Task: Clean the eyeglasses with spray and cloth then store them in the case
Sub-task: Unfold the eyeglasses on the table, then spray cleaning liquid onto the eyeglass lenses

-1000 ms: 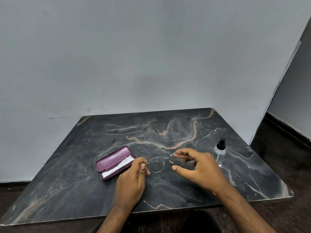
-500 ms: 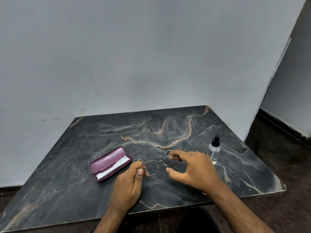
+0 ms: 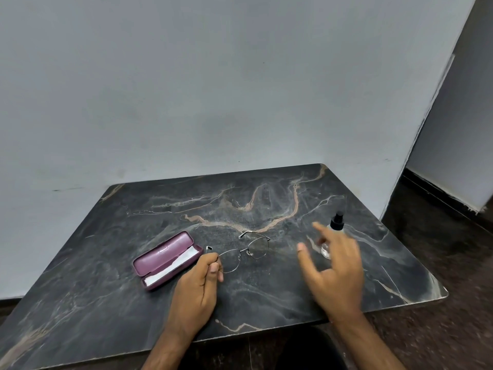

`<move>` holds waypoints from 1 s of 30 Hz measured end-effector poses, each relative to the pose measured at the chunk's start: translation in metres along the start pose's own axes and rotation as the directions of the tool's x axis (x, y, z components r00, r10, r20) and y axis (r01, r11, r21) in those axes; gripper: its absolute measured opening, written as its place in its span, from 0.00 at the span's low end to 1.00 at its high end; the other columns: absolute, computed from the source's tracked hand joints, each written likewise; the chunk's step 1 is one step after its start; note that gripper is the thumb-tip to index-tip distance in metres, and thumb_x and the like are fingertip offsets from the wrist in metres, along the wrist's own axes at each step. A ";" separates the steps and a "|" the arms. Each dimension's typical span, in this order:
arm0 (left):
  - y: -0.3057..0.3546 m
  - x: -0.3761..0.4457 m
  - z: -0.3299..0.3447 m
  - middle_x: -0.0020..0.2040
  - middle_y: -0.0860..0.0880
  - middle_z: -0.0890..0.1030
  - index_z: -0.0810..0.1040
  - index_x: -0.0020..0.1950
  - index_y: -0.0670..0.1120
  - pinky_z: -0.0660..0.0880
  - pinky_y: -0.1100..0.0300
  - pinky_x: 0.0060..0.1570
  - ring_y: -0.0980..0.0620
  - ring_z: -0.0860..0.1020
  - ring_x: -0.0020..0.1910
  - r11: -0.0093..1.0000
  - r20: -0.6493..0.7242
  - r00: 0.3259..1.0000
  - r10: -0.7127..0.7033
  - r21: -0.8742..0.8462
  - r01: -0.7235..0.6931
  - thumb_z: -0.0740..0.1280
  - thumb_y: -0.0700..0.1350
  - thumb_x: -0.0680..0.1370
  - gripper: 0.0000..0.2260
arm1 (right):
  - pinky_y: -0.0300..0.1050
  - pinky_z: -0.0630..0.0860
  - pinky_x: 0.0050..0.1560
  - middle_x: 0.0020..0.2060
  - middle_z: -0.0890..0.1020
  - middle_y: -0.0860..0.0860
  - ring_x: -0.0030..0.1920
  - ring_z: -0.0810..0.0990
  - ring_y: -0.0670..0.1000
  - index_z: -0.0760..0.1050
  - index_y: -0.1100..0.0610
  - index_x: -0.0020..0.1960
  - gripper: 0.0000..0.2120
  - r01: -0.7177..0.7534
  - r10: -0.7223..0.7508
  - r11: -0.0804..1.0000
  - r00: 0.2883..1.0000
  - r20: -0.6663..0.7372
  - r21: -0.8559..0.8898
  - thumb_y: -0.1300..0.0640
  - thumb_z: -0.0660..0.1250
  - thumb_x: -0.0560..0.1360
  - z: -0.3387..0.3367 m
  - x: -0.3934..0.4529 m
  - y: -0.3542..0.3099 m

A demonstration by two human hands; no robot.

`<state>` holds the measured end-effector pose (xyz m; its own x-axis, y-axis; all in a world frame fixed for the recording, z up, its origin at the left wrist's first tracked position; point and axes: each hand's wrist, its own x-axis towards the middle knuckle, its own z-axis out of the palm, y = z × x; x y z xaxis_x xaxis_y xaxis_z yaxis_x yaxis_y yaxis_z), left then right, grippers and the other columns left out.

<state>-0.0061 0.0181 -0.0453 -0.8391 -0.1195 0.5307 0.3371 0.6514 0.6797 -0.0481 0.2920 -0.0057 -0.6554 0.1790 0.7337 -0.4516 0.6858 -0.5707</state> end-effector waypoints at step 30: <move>-0.001 0.008 0.000 0.39 0.53 0.79 0.72 0.52 0.59 0.76 0.56 0.46 0.50 0.78 0.40 0.987 -0.112 0.988 -0.104 -0.133 0.089 0.53 0.54 0.89 0.11 | 0.22 0.67 0.34 0.45 0.88 0.55 0.28 0.76 0.36 0.53 0.40 0.84 0.32 0.061 -0.168 0.965 0.892 0.419 0.257 0.40 0.59 0.83 0.061 -0.025 -0.020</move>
<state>-0.0134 0.0168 -0.0413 -0.8163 -0.2700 0.5107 0.3152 0.5329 0.7853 -0.0599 0.2305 -0.0353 -0.7626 -0.2511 0.5961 -0.6310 0.4915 -0.6002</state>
